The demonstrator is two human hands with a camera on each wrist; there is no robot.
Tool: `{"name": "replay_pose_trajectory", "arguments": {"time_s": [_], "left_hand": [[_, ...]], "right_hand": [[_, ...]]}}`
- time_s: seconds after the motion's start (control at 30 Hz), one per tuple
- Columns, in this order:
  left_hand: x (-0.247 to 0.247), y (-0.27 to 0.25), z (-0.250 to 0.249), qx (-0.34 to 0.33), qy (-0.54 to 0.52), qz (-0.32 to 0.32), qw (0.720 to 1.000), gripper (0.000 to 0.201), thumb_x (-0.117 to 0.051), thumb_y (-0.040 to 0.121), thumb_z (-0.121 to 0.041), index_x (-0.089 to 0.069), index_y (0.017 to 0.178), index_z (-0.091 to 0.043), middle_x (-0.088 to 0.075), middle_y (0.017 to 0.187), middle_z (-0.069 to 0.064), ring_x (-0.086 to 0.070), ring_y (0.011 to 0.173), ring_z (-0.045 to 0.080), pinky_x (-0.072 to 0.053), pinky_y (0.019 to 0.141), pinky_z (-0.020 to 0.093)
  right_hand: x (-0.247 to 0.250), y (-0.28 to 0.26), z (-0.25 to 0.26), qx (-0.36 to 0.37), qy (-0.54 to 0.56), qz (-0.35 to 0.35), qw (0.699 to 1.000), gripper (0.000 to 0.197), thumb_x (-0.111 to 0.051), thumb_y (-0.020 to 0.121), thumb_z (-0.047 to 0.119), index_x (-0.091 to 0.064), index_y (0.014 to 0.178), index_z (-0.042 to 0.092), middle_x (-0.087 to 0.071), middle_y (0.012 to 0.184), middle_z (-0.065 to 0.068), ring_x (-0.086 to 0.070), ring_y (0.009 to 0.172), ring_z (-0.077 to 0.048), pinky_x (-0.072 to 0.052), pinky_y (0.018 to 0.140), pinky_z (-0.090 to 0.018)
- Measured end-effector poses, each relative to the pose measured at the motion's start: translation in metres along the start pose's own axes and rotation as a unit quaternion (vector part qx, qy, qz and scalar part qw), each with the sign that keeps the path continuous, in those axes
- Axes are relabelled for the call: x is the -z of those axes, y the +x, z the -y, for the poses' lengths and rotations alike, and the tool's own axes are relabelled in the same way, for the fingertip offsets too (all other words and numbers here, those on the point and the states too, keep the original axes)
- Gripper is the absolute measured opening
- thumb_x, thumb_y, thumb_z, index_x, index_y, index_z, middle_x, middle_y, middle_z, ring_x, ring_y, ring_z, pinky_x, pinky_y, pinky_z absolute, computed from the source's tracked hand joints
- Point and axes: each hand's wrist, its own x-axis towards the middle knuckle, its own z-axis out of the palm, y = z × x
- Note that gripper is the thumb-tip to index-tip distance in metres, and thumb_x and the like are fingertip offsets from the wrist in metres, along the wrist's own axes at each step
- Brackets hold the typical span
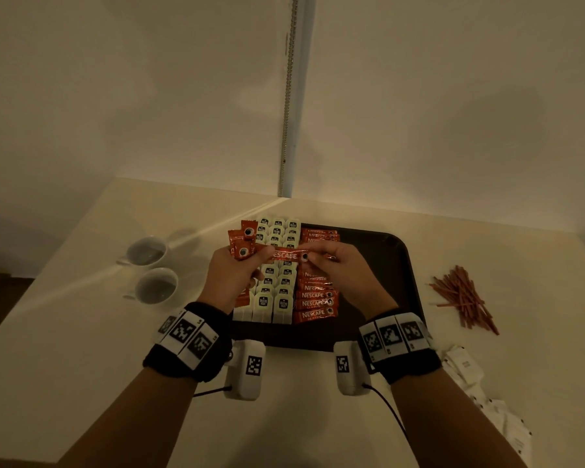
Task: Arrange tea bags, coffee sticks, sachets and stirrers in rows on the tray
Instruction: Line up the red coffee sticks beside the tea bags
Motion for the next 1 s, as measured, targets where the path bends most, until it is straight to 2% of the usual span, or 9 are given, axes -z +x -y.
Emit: {"name": "replay_pose_trajectory", "arguments": {"time_s": [0.1, 0.2, 0.27, 0.33, 0.47, 0.6, 0.77, 0.9, 1.0], "left_hand": [[0.008, 0.001, 0.002, 0.055, -0.076, 0.013, 0.995, 0.016, -0.061, 0.090, -0.029, -0.064, 0.093, -0.014, -0.071, 0.080, 0.006, -0.053, 0.049, 0.011, -0.042, 0.045, 0.019], [0.021, 0.002, 0.007, 0.104, -0.150, 0.015, 0.983, 0.010, -0.048, 0.096, -0.019, -0.054, 0.090, -0.013, -0.067, 0.078, 0.011, -0.051, 0.051, 0.015, -0.040, 0.042, 0.018], [0.026, 0.000, 0.012, 0.111, -0.152, 0.011, 0.982, 0.011, -0.042, 0.096, -0.014, -0.049, 0.087, -0.013, -0.067, 0.079, 0.013, -0.050, 0.050, 0.016, -0.037, 0.040, 0.017], [0.028, -0.001, 0.016, 0.114, -0.153, 0.010, 0.982, 0.012, -0.039, 0.097, -0.014, -0.047, 0.088, -0.014, -0.067, 0.078, 0.013, -0.050, 0.048, 0.016, -0.035, 0.039, 0.017], [0.027, -0.001, 0.019, 0.125, -0.143, 0.008, 0.982, 0.012, -0.039, 0.098, -0.016, -0.049, 0.091, -0.015, -0.069, 0.075, 0.010, -0.050, 0.050, 0.016, -0.036, 0.040, 0.018], [0.025, 0.000, 0.018, 0.126, -0.135, 0.008, 0.983, 0.013, -0.040, 0.098, -0.016, -0.051, 0.091, -0.014, -0.068, 0.074, 0.010, -0.050, 0.050, 0.015, -0.035, 0.038, 0.017], [0.023, 0.001, 0.017, 0.123, -0.126, 0.009, 0.984, 0.012, -0.040, 0.097, -0.015, -0.050, 0.092, -0.012, -0.068, 0.075, 0.012, -0.050, 0.050, 0.016, -0.035, 0.039, 0.017], [0.022, 0.001, 0.016, 0.124, -0.126, 0.012, 0.984, 0.012, -0.039, 0.097, -0.014, -0.050, 0.092, -0.014, -0.067, 0.075, 0.011, -0.049, 0.051, 0.016, -0.035, 0.039, 0.017], [0.021, 0.000, 0.016, 0.126, -0.135, 0.017, 0.983, 0.014, -0.037, 0.096, -0.013, -0.051, 0.092, -0.015, -0.067, 0.075, 0.012, -0.049, 0.051, 0.017, -0.034, 0.039, 0.018]], "right_hand": [[0.019, 0.001, -0.020, 0.002, -0.172, -0.043, 0.984, 0.021, -0.056, 0.090, 0.008, -0.065, 0.094, 0.027, -0.065, 0.098, 0.003, -0.064, 0.089, -0.019, -0.055, 0.081, -0.032], [0.036, -0.005, -0.054, -0.045, -0.264, -0.045, 0.963, 0.015, -0.058, 0.088, 0.009, -0.062, 0.092, 0.023, -0.062, 0.094, 0.010, -0.060, 0.088, -0.004, -0.051, 0.084, -0.024], [0.043, -0.014, -0.078, -0.082, -0.289, -0.028, 0.953, 0.015, -0.060, 0.088, 0.008, -0.063, 0.092, 0.022, -0.061, 0.096, 0.011, -0.058, 0.091, -0.003, -0.049, 0.086, -0.022], [0.046, -0.022, -0.098, -0.120, -0.295, -0.026, 0.948, 0.016, -0.063, 0.086, 0.009, -0.062, 0.088, 0.024, -0.061, 0.098, 0.009, -0.058, 0.096, -0.007, -0.047, 0.090, -0.025], [0.041, -0.029, -0.120, -0.161, -0.268, -0.049, 0.949, 0.017, -0.065, 0.084, 0.007, -0.060, 0.082, 0.024, -0.060, 0.093, 0.009, -0.056, 0.092, -0.006, -0.048, 0.089, -0.025], [0.034, -0.027, -0.129, -0.152, -0.262, -0.099, 0.948, 0.010, -0.064, 0.086, 0.009, -0.064, 0.089, 0.019, -0.061, 0.096, 0.006, -0.055, 0.091, -0.006, -0.045, 0.080, -0.017], [0.031, -0.022, -0.132, -0.160, -0.258, -0.129, 0.944, 0.010, -0.063, 0.087, 0.011, -0.066, 0.095, 0.015, -0.064, 0.103, 0.000, -0.057, 0.095, -0.010, -0.048, 0.088, -0.026], [0.031, -0.020, -0.131, -0.164, -0.254, -0.127, 0.945, 0.009, -0.063, 0.087, 0.011, -0.065, 0.095, 0.016, -0.061, 0.099, 0.003, -0.056, 0.092, -0.009, -0.044, 0.079, -0.019], [0.029, -0.020, -0.131, -0.163, -0.261, -0.128, 0.943, 0.010, -0.063, 0.087, 0.009, -0.061, 0.092, 0.018, -0.058, 0.094, 0.005, -0.054, 0.086, -0.006, -0.039, 0.067, -0.010]]}}
